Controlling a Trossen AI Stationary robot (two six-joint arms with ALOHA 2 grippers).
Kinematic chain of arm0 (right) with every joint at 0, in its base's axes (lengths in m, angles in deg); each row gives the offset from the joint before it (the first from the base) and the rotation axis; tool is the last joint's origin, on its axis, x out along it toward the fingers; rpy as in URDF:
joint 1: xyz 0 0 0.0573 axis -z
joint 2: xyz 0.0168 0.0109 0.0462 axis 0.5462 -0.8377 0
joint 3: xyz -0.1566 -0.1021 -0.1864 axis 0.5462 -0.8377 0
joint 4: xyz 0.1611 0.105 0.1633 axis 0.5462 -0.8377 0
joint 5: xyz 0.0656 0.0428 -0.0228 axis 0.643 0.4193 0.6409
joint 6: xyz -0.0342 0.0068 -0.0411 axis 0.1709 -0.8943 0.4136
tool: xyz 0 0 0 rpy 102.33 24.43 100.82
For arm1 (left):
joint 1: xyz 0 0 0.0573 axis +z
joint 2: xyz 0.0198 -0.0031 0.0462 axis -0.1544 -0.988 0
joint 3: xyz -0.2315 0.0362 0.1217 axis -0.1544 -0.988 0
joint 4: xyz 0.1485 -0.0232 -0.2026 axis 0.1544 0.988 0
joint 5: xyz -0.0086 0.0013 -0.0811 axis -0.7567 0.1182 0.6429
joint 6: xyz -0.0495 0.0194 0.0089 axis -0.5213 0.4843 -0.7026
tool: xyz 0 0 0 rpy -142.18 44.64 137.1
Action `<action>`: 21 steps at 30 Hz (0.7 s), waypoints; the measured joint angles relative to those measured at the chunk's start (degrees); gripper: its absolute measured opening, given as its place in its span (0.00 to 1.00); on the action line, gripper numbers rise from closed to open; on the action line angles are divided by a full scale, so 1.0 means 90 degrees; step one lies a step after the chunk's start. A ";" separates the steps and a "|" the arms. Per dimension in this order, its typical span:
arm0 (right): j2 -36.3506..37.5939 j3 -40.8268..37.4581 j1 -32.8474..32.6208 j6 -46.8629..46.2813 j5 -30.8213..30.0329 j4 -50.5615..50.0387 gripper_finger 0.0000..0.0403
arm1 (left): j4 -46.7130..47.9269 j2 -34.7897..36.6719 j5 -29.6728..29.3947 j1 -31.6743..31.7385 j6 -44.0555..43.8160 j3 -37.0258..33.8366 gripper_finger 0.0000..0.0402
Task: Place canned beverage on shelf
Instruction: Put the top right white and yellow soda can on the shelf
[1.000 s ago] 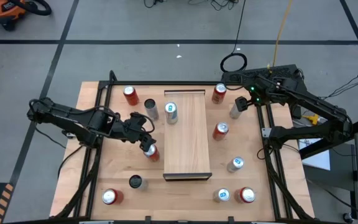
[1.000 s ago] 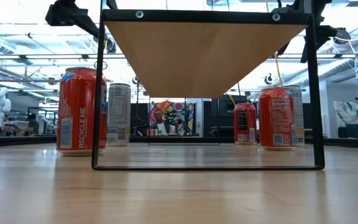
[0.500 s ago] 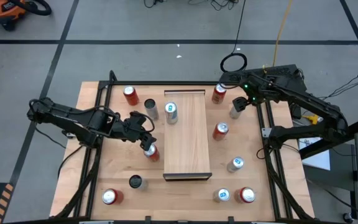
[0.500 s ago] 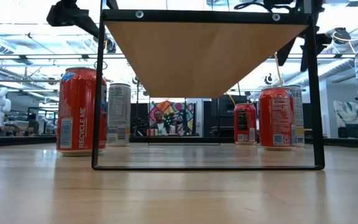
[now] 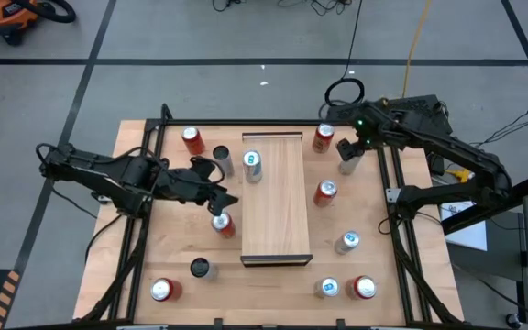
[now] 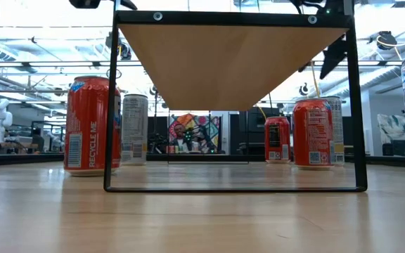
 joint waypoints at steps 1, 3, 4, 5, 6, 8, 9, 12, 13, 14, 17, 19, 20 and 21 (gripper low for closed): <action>0.0013 0.0000 0.0000 0.0047 0.0105 0.0140 0.99 | 0.0004 -0.0002 0.0000 0.0000 -0.0003 0.0002 0.74; 0.0017 0.0000 -0.0001 0.0114 0.0364 0.0361 0.99 | 0.0019 -0.0002 0.0012 -0.0002 -0.0004 0.0002 0.74; 0.0020 0.0000 -0.0002 0.0117 0.0495 0.0439 0.99 | 0.0019 -0.0002 0.0036 -0.0002 -0.0005 0.0002 0.74; 0.0027 0.0000 -0.0002 0.0083 0.0586 0.0465 0.99 | 0.0017 -0.0002 0.0088 -0.0002 -0.0008 0.0002 0.74; 0.0031 0.0000 -0.0005 0.0001 0.0677 0.0456 0.99 | 0.0019 -0.0002 0.0160 -0.0002 -0.0017 0.0002 0.74; 0.0043 0.0000 -0.0043 -0.0134 0.0960 0.0466 0.99 | 0.0019 0.0033 0.0417 -0.0003 -0.0025 0.0002 0.74; 0.0043 0.0000 -0.0069 -0.0209 0.1120 0.0461 0.99 | 0.0022 0.0062 0.0545 -0.0030 -0.0026 0.0002 0.74; 0.0061 0.0000 -0.0199 -0.0281 0.1636 0.0405 0.99 | 0.0028 0.0164 0.0731 -0.0156 -0.0129 0.0009 0.74; 0.0066 0.0000 -0.0255 -0.0239 0.1868 0.0356 0.99 | 0.0032 0.0193 0.0733 -0.0207 -0.0179 0.0010 0.74; 0.0074 0.0000 -0.0319 -0.0180 0.2087 0.0270 0.99 | 0.0039 0.0211 0.0728 -0.0249 -0.0188 0.0010 0.74; 0.0082 0.0000 -0.0510 -0.0159 0.2296 -0.0272 0.99 | 0.0057 0.0238 0.0720 -0.0329 -0.0143 0.0010 0.74; 0.0082 0.0000 -0.0593 -0.0377 0.2053 -0.0713 0.99 | 0.0129 0.0235 0.0716 -0.0335 -0.0013 0.0010 0.74; 0.0082 0.0000 -0.0610 -0.0573 0.1848 -0.0931 0.99 | 0.0142 0.0233 0.0718 -0.0335 0.0019 0.0010 0.74; 0.0082 -0.0002 -0.0607 -0.0780 0.1654 -0.1093 0.99 | 0.0153 0.0233 0.0715 -0.0334 0.0055 0.0010 0.74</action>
